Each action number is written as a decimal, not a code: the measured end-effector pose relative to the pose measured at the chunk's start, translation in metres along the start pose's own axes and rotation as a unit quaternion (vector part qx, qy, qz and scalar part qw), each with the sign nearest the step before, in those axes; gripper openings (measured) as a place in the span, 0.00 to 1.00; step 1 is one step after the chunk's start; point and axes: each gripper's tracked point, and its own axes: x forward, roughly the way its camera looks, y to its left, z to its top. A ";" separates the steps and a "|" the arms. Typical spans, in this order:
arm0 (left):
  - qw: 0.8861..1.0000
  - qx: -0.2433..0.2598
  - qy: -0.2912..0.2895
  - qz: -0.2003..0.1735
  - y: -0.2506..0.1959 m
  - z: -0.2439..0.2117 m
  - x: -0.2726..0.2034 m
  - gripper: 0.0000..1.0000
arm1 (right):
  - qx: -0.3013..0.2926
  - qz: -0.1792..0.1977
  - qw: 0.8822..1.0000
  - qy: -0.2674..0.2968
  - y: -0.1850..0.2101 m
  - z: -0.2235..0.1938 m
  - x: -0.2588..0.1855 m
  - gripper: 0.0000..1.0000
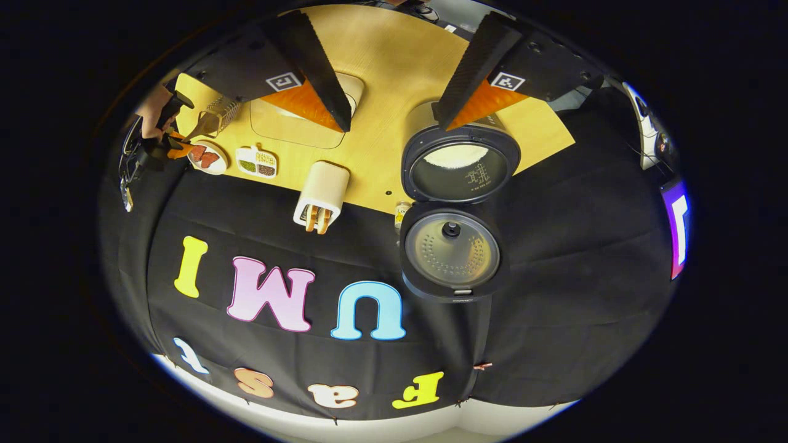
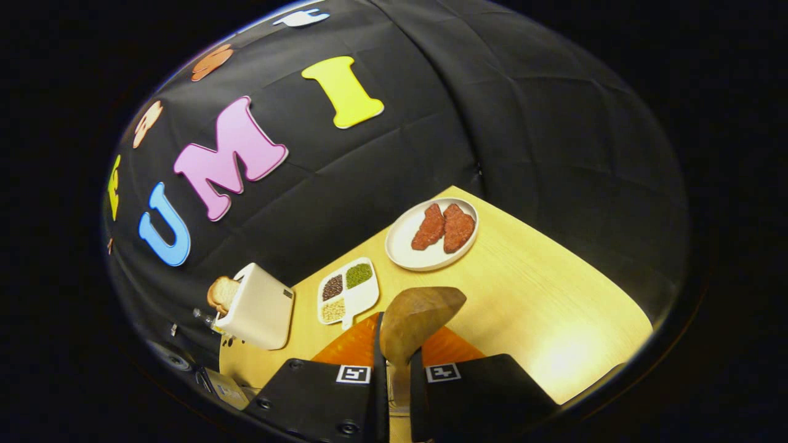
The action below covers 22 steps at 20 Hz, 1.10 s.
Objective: Close the left gripper, press the button to open the rice cooker; take a wooden spoon from the chopstick holder with the right hand, scoop a spoonful of rice and pour it into the rice cooker, then put the wooden spoon back into the chopstick holder.
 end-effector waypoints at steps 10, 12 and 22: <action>0.998 0.050 -0.017 -0.026 0.026 -0.007 0.016 0.95 | -0.097 0.107 0.988 -0.051 0.108 0.016 -0.082 0.17; 0.997 0.063 -0.018 -0.039 0.034 -0.011 0.023 0.95 | -0.111 0.137 0.983 -0.049 0.138 0.002 -0.094 0.18; 0.997 0.005 -0.002 -0.072 0.099 -0.021 0.047 0.95 | -0.136 0.163 0.977 -0.002 0.215 -0.089 -0.102 0.17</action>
